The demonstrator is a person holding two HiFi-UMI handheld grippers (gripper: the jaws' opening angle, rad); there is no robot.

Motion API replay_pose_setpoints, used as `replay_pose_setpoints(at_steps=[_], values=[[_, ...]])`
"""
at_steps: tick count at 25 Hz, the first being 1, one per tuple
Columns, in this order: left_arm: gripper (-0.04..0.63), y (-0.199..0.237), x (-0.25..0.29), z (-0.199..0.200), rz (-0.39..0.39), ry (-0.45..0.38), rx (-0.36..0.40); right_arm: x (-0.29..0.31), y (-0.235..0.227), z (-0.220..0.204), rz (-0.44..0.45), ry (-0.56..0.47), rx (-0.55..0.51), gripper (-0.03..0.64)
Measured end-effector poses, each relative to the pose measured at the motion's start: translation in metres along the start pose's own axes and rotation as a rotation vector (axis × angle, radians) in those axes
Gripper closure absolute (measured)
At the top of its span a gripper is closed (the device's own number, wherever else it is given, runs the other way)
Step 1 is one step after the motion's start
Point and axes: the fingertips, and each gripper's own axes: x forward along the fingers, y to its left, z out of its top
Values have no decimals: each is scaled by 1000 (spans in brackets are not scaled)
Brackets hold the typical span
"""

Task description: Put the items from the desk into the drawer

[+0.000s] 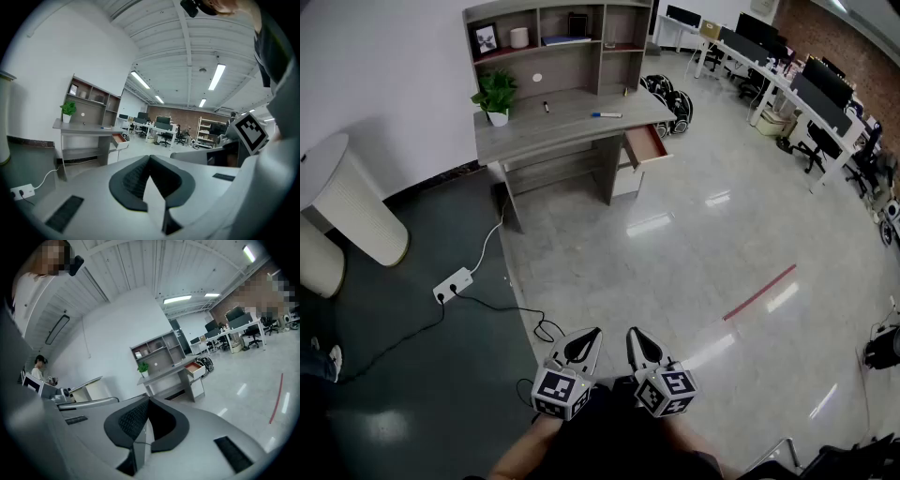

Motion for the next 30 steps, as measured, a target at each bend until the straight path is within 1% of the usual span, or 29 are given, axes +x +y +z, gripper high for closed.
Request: replay_pose_setpoints(at_steps=[2, 5, 8, 11, 16, 23, 27, 30], values=[[584, 6, -1, -5, 9, 7, -2, 1, 3, -3, 3, 5, 1, 624], [585, 8, 0, -4, 9, -7, -24, 1, 6, -7, 9, 8, 27, 624], [586, 4, 4, -5, -13, -8, -36, 0, 4, -11, -13, 12, 65, 623], [586, 0, 7, -9, -36, 6, -38, 0, -2, -12, -40, 14, 67, 621], [586, 13, 18, -14, -37, 29, -50, 15, -16, -7, -69, -8, 99, 621], [586, 45, 48, 5, -45, 18, -52, 69, -28, 13, -61, -13, 110, 621], [586, 79, 74, 28, -13, 14, -39, 117, -34, 33, -38, -10, 100, 621], [588, 103, 99, 42, 8, 12, -47, 153, -45, 53, -25, -15, 98, 621]])
